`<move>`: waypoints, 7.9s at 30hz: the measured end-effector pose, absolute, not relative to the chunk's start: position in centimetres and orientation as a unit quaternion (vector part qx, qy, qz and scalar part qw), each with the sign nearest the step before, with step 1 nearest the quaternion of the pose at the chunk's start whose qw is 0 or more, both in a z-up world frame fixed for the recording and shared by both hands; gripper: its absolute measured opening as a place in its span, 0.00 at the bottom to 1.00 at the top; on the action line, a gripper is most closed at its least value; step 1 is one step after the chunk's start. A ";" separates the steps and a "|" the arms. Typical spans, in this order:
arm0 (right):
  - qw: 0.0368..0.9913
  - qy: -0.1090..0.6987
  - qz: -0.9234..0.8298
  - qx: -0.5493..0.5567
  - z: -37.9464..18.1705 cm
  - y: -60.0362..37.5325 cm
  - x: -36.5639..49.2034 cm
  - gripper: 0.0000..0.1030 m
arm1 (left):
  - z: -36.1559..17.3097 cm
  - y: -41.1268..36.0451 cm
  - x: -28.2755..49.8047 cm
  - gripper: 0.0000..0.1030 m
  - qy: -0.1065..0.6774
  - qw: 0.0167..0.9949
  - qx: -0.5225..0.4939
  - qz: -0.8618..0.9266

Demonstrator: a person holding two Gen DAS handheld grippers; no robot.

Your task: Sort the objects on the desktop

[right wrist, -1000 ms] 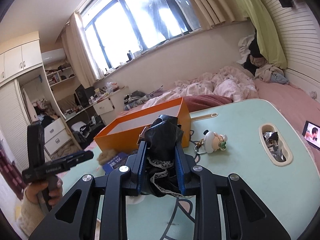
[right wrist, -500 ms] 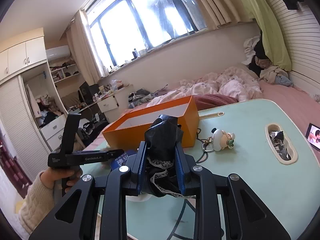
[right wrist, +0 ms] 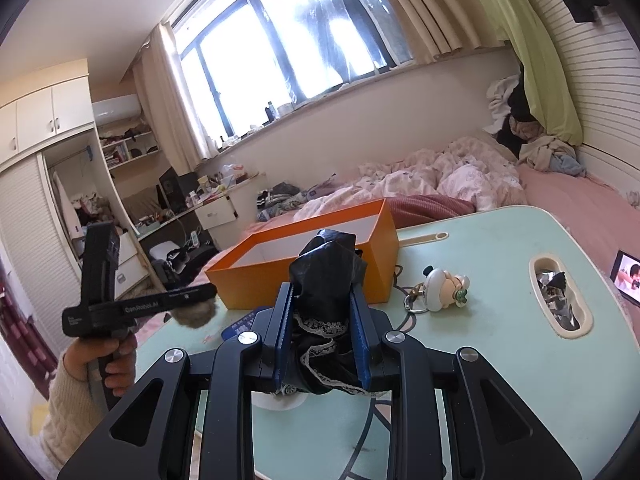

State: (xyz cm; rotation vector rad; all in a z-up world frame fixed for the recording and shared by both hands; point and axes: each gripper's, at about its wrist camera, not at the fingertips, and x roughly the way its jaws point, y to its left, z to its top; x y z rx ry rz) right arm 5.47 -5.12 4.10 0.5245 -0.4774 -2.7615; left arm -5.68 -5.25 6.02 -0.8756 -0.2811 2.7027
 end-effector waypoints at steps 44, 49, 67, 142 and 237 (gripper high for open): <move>0.073 -0.077 -0.963 0.248 6.7 -8.5 -5.2 0.66 | 8.4 -2.8 -8.3 0.83 -0.085 0.137 -0.243 0.957; 0.082 -0.059 -0.971 0.219 7.9 -9.0 -1.3 0.67 | 8.8 -2.0 -4.0 0.86 -0.043 0.151 -0.239 0.958; 0.035 0.021 -0.960 0.277 -1.3 -9.0 5.3 0.80 | -0.8 -0.6 1.4 1.00 0.022 0.101 -0.291 0.951; 0.035 0.016 -0.962 0.271 -1.8 -9.3 5.7 0.86 | -0.6 -0.2 1.8 1.00 0.025 0.100 -0.288 0.952; 0.177 -0.099 -0.946 0.253 7.6 -7.2 0.9 0.41 | 7.7 -1.0 -5.1 0.64 0.036 0.238 -0.309 0.920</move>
